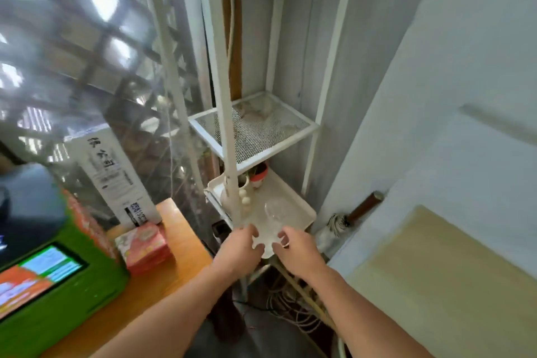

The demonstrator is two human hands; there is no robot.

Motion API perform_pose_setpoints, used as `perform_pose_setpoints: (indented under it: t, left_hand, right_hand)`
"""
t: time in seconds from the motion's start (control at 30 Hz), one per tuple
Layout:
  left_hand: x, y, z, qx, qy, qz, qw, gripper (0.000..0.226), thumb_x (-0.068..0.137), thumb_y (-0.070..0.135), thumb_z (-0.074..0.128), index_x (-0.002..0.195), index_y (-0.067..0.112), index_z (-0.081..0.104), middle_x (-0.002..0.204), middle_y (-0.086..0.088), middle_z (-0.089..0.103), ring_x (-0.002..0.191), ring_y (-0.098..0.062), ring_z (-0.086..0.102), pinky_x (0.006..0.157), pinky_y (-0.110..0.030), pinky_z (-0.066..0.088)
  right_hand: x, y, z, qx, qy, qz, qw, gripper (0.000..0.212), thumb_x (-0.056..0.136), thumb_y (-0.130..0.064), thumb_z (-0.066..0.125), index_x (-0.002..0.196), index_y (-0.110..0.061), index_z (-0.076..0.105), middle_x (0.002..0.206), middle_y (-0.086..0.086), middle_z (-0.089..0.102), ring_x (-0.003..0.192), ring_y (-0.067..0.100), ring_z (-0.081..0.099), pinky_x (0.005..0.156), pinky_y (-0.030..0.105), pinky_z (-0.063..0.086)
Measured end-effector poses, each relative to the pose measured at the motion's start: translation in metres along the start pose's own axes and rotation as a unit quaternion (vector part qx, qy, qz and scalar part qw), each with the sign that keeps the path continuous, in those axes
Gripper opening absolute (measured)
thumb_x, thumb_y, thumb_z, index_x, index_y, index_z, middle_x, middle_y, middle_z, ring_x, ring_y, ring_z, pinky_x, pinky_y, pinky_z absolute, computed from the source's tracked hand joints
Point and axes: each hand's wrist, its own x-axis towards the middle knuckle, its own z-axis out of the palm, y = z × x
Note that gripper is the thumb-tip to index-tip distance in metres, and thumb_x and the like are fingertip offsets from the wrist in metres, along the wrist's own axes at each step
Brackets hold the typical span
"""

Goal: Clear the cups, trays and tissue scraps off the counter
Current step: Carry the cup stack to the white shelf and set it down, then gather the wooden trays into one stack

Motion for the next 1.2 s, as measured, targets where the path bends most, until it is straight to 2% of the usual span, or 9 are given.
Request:
perform_pose_setpoints:
  t: [0.13,0.23,0.33,0.43,0.6,0.83,0.93,1.07,1.2]
  left_hand:
    - [-0.074,-0.024,-0.036,0.018,0.040,0.008,0.999,0.024,0.091,0.036,0.054,0.107,0.019,0.056,0.104,-0.001,0.058,0.092,-0.018,0.057,0.076,-0.031,0.048]
    - [-0.131,-0.055,-0.056,0.001,0.070,-0.003,0.998,0.027,0.090,0.037,0.054,0.109,0.018,0.057,0.107,-0.003,0.058,0.097,-0.022,0.059,0.084,-0.035,0.051]
    - [-0.187,-0.093,-0.069,0.014,0.103,-0.020,0.994,0.029,0.092,0.040,0.053,0.111,0.019,0.056,0.109,-0.004,0.058,0.102,-0.023,0.058,0.087,-0.034,0.047]
    - [-0.241,-0.136,-0.077,0.010,0.131,-0.052,0.990,0.027,0.092,0.041,0.051,0.106,0.018,0.054,0.106,-0.003,0.057,0.105,-0.025,0.057,0.087,-0.035,0.045]
    - [-0.332,-0.212,-0.095,0.010,0.170,-0.115,0.979,0.029,0.092,0.040,0.053,0.107,0.015,0.054,0.112,-0.007,0.060,0.110,-0.028,0.056,0.085,-0.036,0.044]
    - [-0.457,-0.298,-0.120,-0.047,0.205,-0.232,0.950,0.020,0.084,0.039,0.052,0.086,0.020,0.054,0.098,-0.009,0.066,0.097,-0.030,0.063,0.073,-0.034,0.046]
    - [-0.493,-0.321,-0.132,-0.081,0.237,-0.275,0.928,0.026,0.085,0.039,0.052,0.095,0.017,0.062,0.105,-0.007,0.066,0.101,-0.028,0.061,0.083,-0.037,0.050]
    - [-0.519,-0.344,-0.139,-0.091,0.265,-0.303,0.911,0.014,0.089,0.038,0.055,0.085,0.025,0.054,0.101,-0.004,0.065,0.094,-0.023,0.060,0.078,-0.034,0.047]
    - [-0.528,-0.367,-0.144,-0.085,0.258,-0.350,0.896,0.020,0.089,0.041,0.055,0.091,0.022,0.060,0.098,0.000,0.062,0.093,-0.020,0.060,0.083,-0.038,0.051]
  right_hand:
    - [-0.060,-0.042,0.008,-0.018,0.003,-0.024,1.000,0.035,0.090,-0.040,0.060,0.119,-0.020,0.060,0.104,-0.005,0.056,0.093,0.014,0.054,0.080,0.027,0.042]
    - [-0.101,-0.072,0.024,-0.035,0.007,-0.058,0.998,0.030,0.091,-0.038,0.061,0.113,-0.019,0.063,0.094,-0.006,0.058,0.090,0.015,0.056,0.079,0.027,0.046]
    - [-0.139,-0.102,0.053,-0.060,-0.013,-0.085,0.995,0.027,0.091,-0.038,0.060,0.109,-0.018,0.063,0.096,-0.004,0.061,0.090,0.017,0.058,0.079,0.029,0.048]
    - [-0.172,-0.138,0.092,-0.087,-0.039,-0.124,0.988,0.025,0.091,-0.037,0.060,0.102,-0.015,0.063,0.097,0.000,0.063,0.090,0.020,0.061,0.081,0.036,0.053]
    - [-0.222,-0.202,0.164,-0.132,-0.106,-0.196,0.966,0.027,0.092,-0.039,0.059,0.108,-0.017,0.062,0.103,0.001,0.062,0.096,0.022,0.058,0.079,0.032,0.047]
    - [-0.295,-0.292,0.264,-0.181,-0.195,-0.286,0.921,0.028,0.088,-0.038,0.061,0.107,-0.017,0.066,0.110,0.005,0.067,0.103,0.026,0.060,0.081,0.031,0.047]
    - [-0.317,-0.325,0.292,-0.195,-0.220,-0.321,0.900,0.029,0.087,-0.039,0.061,0.105,-0.016,0.067,0.108,0.005,0.069,0.103,0.027,0.062,0.083,0.034,0.051]
    - [-0.326,-0.354,0.320,-0.210,-0.243,-0.346,0.882,0.031,0.089,-0.040,0.061,0.109,-0.017,0.067,0.112,0.005,0.069,0.103,0.025,0.063,0.088,0.038,0.054]
    - [-0.322,-0.370,0.344,-0.212,-0.253,-0.346,0.878,0.028,0.091,-0.040,0.060,0.109,-0.019,0.066,0.112,0.004,0.068,0.101,0.023,0.063,0.088,0.039,0.055]
